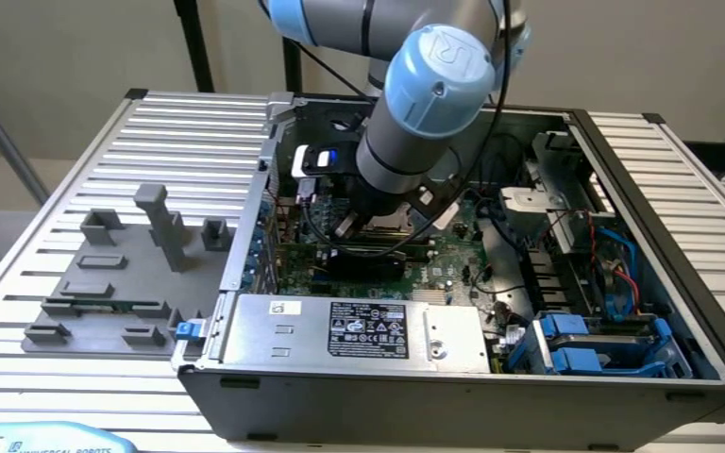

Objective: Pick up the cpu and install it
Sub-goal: 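Install the second cpu locking lever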

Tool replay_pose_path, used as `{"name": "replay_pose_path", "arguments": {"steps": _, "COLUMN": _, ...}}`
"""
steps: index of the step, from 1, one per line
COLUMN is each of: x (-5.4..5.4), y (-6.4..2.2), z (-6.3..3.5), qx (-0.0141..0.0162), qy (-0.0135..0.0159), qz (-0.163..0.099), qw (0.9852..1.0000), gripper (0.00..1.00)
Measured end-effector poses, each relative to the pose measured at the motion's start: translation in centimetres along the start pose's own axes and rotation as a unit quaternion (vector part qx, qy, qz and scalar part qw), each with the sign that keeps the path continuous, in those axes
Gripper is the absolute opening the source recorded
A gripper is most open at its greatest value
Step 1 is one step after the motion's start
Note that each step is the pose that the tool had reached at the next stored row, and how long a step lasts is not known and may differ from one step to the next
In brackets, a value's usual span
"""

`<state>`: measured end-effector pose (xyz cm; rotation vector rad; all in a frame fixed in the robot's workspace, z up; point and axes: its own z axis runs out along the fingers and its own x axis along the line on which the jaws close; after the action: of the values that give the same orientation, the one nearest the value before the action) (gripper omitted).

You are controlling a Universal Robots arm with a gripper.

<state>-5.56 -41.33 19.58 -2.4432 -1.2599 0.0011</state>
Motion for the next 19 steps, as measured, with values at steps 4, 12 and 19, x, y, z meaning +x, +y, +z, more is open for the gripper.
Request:
{"name": "replay_pose_path", "arguments": {"steps": 4, "x": 0.29, "y": -0.17, "z": 0.22, "qx": -0.0022, "qy": -0.0039, "qz": -0.001, "qw": 1.0000, "gripper": 0.11}}
{"name": "replay_pose_path", "arguments": {"steps": 12, "x": 0.45, "y": -0.27, "z": 0.46, "qx": -0.0090, "qy": -0.0149, "qz": -0.002, "qw": 0.9998, "gripper": 0.11}}
{"name": "replay_pose_path", "arguments": {"steps": 19, "x": 0.51, "y": -0.33, "z": 0.45, "qx": -0.0113, "qy": -0.0189, "qz": -0.003, "qw": 0.9998, "gripper": 0.11}}
